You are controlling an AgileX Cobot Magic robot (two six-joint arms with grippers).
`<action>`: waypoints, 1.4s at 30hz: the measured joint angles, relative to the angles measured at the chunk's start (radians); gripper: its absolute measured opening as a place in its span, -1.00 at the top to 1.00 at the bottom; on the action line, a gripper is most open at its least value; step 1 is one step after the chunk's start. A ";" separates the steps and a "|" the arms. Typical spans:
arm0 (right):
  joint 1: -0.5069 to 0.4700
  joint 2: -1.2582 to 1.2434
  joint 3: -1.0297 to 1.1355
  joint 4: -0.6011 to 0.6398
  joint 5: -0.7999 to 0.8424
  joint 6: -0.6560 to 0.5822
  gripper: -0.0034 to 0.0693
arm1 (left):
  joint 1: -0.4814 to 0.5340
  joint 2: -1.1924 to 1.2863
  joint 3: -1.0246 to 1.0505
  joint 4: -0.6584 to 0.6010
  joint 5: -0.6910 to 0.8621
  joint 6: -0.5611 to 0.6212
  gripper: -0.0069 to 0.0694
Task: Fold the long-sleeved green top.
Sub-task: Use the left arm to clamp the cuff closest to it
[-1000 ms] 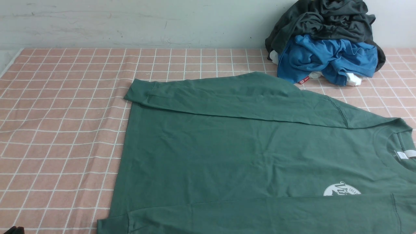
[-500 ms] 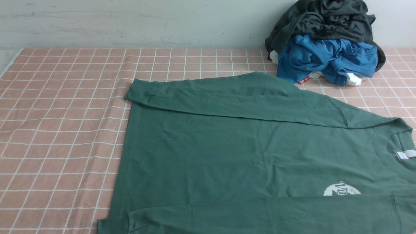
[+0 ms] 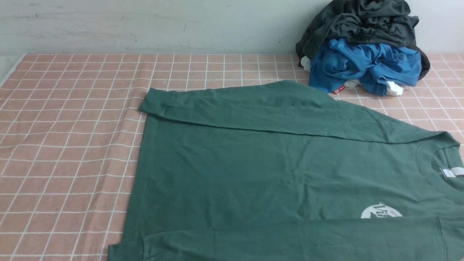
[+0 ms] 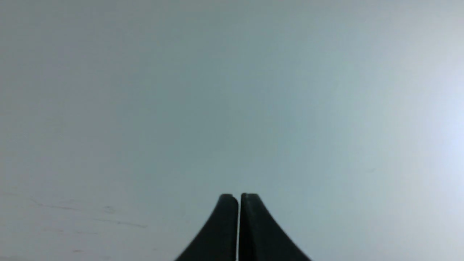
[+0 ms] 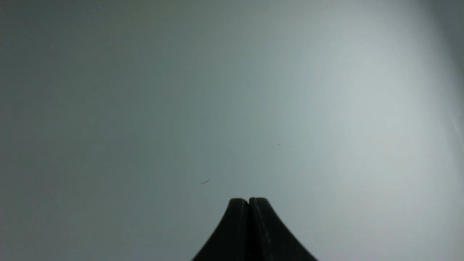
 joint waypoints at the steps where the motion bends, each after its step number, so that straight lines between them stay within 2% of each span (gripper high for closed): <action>1: 0.000 0.043 -0.052 -0.031 0.075 0.003 0.94 | 0.000 0.056 -0.055 0.039 0.057 -0.003 0.83; 5: 0.000 0.244 -0.251 -0.091 0.373 0.024 0.94 | -0.006 0.299 -0.194 0.140 0.256 -0.008 0.83; 8: 0.022 0.422 -0.344 -0.057 0.618 0.014 0.94 | -0.053 0.473 -0.267 0.121 0.464 -0.011 0.83; 9: 0.024 0.433 -0.353 -0.047 0.651 0.008 0.94 | -0.062 0.483 -0.272 0.114 0.478 -0.011 0.83; 11: 0.067 0.580 -0.389 0.037 0.825 -0.073 0.94 | -0.121 0.611 -0.312 0.064 0.632 0.027 0.83; 15: 0.152 0.767 -0.397 0.188 0.995 -0.271 0.94 | -0.210 0.796 -0.333 -0.041 0.823 0.156 0.83; 20: 0.244 0.913 -0.397 0.341 1.009 -0.460 0.93 | -0.221 1.047 -0.334 -0.202 0.889 0.297 0.74; 23: 0.290 0.947 -0.397 0.386 0.971 -0.544 0.93 | -0.191 1.190 -0.337 -0.279 0.883 0.354 0.55; 25: 0.323 0.953 -0.398 0.414 0.940 -0.596 0.93 | -0.162 1.287 -0.343 -0.341 0.867 0.401 0.31; 29: 0.350 0.953 -0.400 0.433 0.908 -0.627 0.93 | -0.151 1.397 -0.344 -0.413 0.823 0.446 0.00; 32: 0.351 0.953 -0.400 0.434 0.890 -0.635 0.93 | -0.151 1.449 -0.345 -0.490 0.801 0.496 -0.09; 35: 0.352 0.953 -0.400 0.434 0.878 -0.636 0.93 | -0.151 1.465 -0.345 -0.514 0.800 0.514 -0.02; 40: 0.352 0.953 -0.400 0.434 0.848 -0.637 0.93 | -0.151 1.467 -0.349 -0.517 0.800 0.523 0.57; 42: 0.352 0.953 -0.400 0.434 0.842 -0.638 0.93 | -0.151 1.461 -0.352 -0.517 0.806 0.526 0.70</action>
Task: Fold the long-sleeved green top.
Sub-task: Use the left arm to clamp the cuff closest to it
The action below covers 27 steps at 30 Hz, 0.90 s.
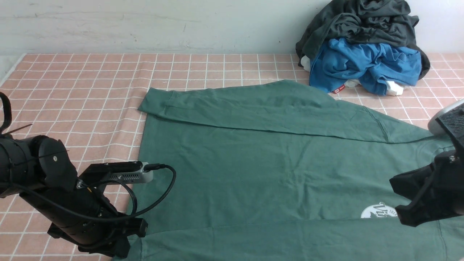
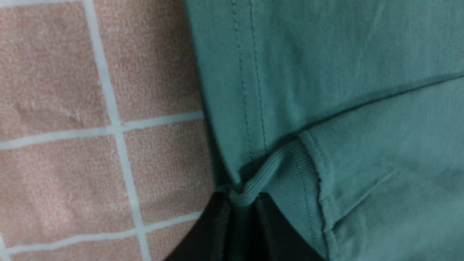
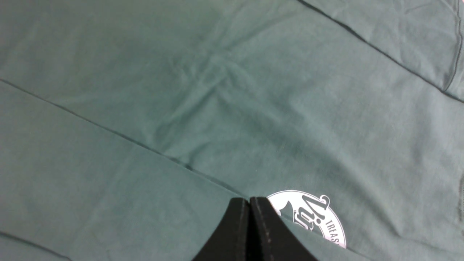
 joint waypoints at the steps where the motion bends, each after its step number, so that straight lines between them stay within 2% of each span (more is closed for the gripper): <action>1: 0.000 0.000 0.000 0.000 -0.001 0.000 0.93 | 0.000 -0.005 -0.004 0.000 0.006 0.000 0.72; 12: 0.000 0.000 0.000 -0.001 -0.002 0.000 0.93 | 0.000 -0.081 -0.204 0.065 0.263 0.003 0.72; 17: 0.000 0.000 0.000 -0.001 -0.002 0.000 0.93 | 0.000 -0.009 -0.193 0.129 0.290 -0.009 0.71; 22: 0.000 0.000 0.000 0.000 -0.002 0.000 0.93 | 0.000 0.075 -0.192 0.146 0.286 -0.014 0.46; 27: 0.000 0.000 0.000 0.000 -0.002 0.000 0.93 | 0.000 0.080 -0.191 0.155 0.266 -0.015 -0.03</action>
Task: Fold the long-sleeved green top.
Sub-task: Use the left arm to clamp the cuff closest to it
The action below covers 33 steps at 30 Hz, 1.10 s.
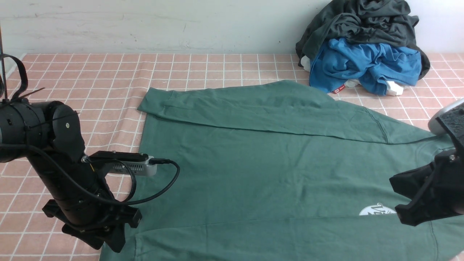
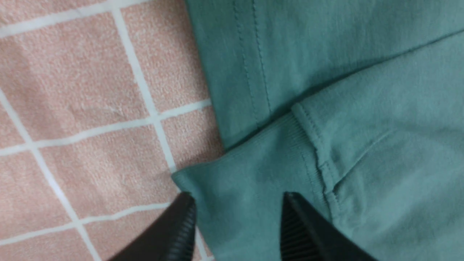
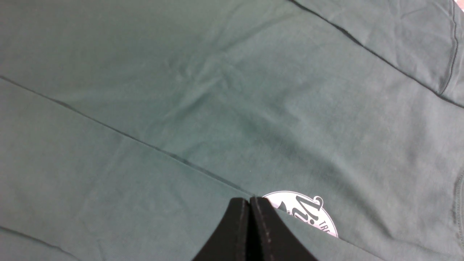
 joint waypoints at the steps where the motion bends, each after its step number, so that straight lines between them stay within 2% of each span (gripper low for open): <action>1: 0.000 0.000 0.000 0.000 0.000 0.000 0.93 | 0.000 0.000 0.000 0.000 -0.003 0.000 -0.09; 3: 0.000 0.000 0.000 0.000 0.000 0.000 0.93 | 0.000 0.000 0.000 0.000 -0.005 0.000 -0.11; 5: 0.000 0.000 0.000 0.000 0.000 0.000 0.93 | 0.000 0.000 0.000 0.000 -0.005 0.000 -0.05; 6: 0.000 0.000 0.000 0.000 0.000 0.000 0.93 | 0.000 0.000 0.000 0.000 -0.005 0.000 0.09; 7: 0.000 0.000 0.000 0.000 0.000 0.000 0.93 | 0.000 0.000 0.000 0.000 -0.005 0.000 0.09; 10: 0.000 0.000 0.000 0.000 0.000 0.000 0.93 | 0.000 0.000 0.000 0.003 -0.013 -0.014 0.44; 13: 0.000 0.000 0.000 0.000 0.000 0.000 0.93 | 0.000 0.000 0.000 0.010 -0.035 -0.030 0.50; 17: 0.000 0.000 0.000 0.001 0.000 0.000 0.93 | 0.000 0.000 0.000 0.025 -0.048 -0.034 0.30; 22: 0.000 0.000 0.000 0.015 0.000 0.000 0.93 | 0.000 0.029 0.000 0.029 -0.052 -0.034 -0.20; 25: 0.000 0.000 0.000 0.021 0.000 0.000 0.93 | 0.000 0.067 0.000 0.030 -0.052 -0.034 -0.26; 29: 0.000 0.000 0.000 0.022 0.000 0.000 0.93 | 0.000 0.094 -0.012 0.034 -0.031 -0.037 -0.07; 33: 0.000 0.000 0.000 0.023 0.000 0.000 0.93 | 0.001 0.090 -0.012 0.009 -0.026 -0.037 0.41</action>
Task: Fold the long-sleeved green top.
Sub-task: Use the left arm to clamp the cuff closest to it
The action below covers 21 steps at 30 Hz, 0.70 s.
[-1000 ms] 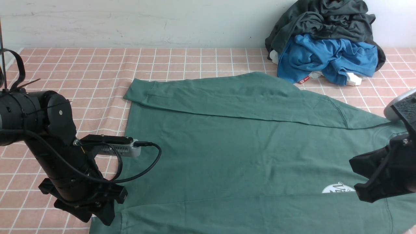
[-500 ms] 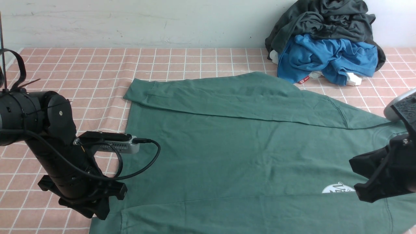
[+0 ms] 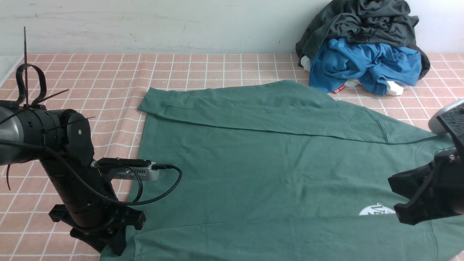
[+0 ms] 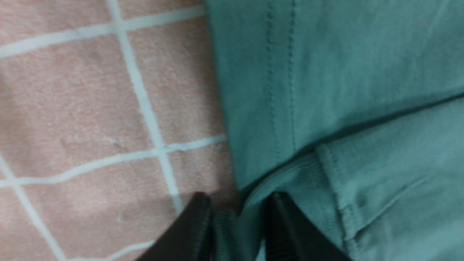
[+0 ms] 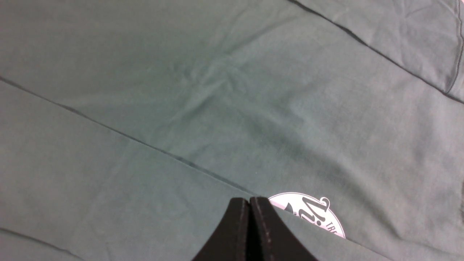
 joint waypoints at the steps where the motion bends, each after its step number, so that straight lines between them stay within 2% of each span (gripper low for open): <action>1: 0.000 0.000 0.000 0.000 0.000 0.000 0.93 | 0.000 -0.002 0.000 -0.004 0.001 0.000 0.47; 5: 0.000 0.000 0.000 0.000 0.000 0.000 0.93 | 0.000 -0.022 0.001 0.003 0.012 0.001 0.71; 11: 0.000 0.000 0.000 0.001 0.000 0.000 0.93 | 0.000 -0.053 0.002 0.008 0.023 0.001 0.70; 13: 0.000 0.000 0.000 0.003 0.000 0.000 0.93 | 0.000 -0.053 0.002 0.009 0.022 0.002 0.64; 18: 0.000 0.000 0.000 0.003 0.000 0.000 0.93 | 0.000 -0.053 0.003 0.016 0.019 0.002 0.20; 21: 0.000 0.000 0.000 0.003 0.000 0.000 0.93 | 0.000 -0.054 0.003 0.016 0.021 0.008 0.18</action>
